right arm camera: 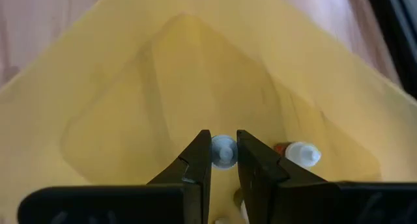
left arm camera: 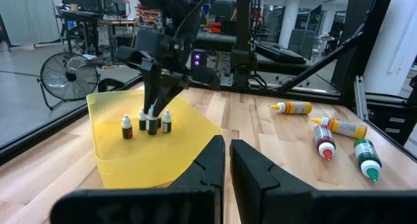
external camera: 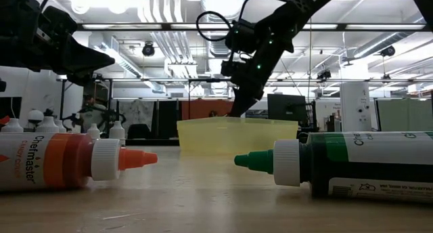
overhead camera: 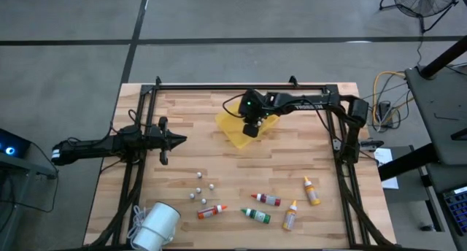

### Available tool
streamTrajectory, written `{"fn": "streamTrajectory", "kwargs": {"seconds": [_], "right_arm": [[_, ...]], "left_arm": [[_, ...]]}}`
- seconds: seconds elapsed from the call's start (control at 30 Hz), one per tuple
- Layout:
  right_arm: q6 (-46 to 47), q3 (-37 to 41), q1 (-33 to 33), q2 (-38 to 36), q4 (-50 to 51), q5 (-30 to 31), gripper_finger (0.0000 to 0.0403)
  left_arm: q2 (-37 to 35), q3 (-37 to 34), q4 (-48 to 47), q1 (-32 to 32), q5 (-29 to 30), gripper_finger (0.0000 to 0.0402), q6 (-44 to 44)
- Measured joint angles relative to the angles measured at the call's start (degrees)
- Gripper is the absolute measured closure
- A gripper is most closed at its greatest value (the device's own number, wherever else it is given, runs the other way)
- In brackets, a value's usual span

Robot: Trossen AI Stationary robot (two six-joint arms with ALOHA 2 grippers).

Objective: Pick & Place food coloring
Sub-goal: Put the small black food coloring bottle into the yellow bin

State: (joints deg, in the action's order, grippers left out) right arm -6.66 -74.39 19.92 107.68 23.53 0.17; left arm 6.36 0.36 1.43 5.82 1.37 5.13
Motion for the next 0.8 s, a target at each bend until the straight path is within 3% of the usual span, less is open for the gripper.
{"fn": "streamTrajectory", "kwargs": {"seconds": [0.33,0.8], "right_arm": [[-1.1,-0.9,-0.3,4.5,-1.6,0.1,0.0355],[-0.8,-0.9,-0.3,4.6,-1.4,1.8,0.0355]], "left_arm": [[0.0,0.0,0.0,0.0,0.0,0.0402,0.0],[0.0,0.0,0.0,0.1,0.0,0.0402,0.0]]}}
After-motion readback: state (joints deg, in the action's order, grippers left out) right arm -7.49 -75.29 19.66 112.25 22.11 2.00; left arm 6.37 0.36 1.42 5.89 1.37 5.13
